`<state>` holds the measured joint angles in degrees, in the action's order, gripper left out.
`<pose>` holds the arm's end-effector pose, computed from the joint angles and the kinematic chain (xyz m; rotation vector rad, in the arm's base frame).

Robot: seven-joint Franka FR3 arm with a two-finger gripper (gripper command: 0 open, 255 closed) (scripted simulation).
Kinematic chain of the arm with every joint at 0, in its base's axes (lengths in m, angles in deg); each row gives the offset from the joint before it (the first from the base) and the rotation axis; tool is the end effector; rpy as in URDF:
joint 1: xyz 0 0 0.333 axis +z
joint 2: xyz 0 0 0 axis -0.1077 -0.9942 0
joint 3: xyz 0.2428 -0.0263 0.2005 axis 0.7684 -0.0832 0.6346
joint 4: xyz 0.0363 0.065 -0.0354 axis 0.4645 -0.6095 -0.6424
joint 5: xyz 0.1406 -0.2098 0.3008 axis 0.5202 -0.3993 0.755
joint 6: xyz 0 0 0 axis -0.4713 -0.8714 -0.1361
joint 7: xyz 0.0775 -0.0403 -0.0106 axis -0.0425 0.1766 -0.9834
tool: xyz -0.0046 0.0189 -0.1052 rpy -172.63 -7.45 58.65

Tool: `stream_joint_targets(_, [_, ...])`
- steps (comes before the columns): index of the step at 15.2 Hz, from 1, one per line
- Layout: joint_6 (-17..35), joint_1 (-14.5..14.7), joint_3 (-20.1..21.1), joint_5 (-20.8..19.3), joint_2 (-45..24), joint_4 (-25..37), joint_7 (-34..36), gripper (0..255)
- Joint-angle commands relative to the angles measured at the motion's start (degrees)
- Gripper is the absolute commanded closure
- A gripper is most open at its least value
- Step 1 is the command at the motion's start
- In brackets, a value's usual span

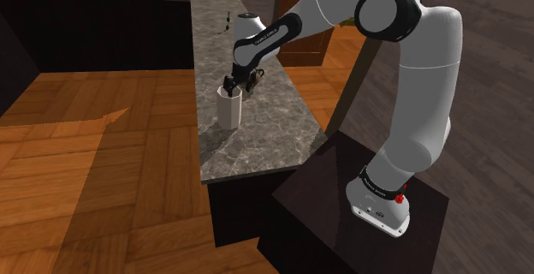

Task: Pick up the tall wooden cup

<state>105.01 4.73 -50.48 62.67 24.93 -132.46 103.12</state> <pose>0.6397 0.0439 0.2766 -3.1161 0.2647 -0.1251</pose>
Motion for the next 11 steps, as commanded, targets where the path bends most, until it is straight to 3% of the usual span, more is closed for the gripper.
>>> stream_joint_targets(1, [0.4, 0.1, 0.0, -0.1, -0.4, 0.0, 0.1, 0])
stream_joint_targets(2, [0.4, 0.1, 0.0, -0.1, -0.3, -0.1, 0.1, 255])
stream_joint_targets(11, [0.4, 0.1, 0.0, -0.1, -0.4, 0.0, 0.1, 255])
